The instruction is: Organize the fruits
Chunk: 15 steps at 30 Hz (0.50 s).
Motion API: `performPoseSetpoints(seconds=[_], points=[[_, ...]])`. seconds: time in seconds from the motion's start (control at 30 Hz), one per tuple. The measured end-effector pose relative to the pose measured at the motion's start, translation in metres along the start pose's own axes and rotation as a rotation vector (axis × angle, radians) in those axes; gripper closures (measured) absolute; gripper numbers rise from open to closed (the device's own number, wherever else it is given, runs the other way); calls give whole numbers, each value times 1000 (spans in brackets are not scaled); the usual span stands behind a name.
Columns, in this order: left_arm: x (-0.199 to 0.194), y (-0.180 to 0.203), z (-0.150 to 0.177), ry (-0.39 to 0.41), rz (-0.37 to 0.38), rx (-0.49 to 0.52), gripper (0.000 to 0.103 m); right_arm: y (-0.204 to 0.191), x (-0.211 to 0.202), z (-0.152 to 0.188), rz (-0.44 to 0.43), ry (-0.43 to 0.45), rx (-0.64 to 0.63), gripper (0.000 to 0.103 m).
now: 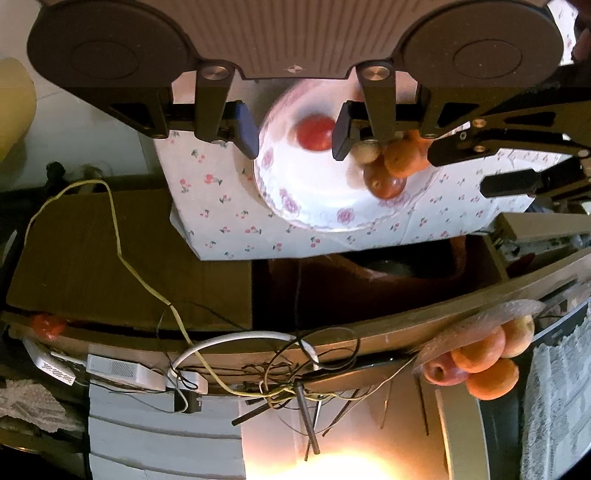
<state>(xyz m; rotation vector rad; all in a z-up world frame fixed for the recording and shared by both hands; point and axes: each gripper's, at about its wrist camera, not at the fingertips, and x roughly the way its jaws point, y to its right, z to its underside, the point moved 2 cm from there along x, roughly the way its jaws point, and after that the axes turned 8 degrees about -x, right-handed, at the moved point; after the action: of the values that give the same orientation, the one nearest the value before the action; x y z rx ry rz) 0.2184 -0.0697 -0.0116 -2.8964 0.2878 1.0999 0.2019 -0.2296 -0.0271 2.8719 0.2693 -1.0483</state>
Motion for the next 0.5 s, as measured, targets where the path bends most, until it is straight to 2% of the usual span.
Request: performPoseSetpoints(seconds=[0.13,0.2,0.33,0.5], points=[[-17,-3,7,24,-63,-20,4,-4,-17,7,-5,1,25,58],[-28,-4,11,40,-86,-31,1,-8,-26,10,-12,9,30,57],[-46,-6,21,45,-105,-53,0,-19,-48,21,-23,23,30,55],[-65,-4,36,36,-145,-35,0,-32,-69,32,-28,37,18,55]])
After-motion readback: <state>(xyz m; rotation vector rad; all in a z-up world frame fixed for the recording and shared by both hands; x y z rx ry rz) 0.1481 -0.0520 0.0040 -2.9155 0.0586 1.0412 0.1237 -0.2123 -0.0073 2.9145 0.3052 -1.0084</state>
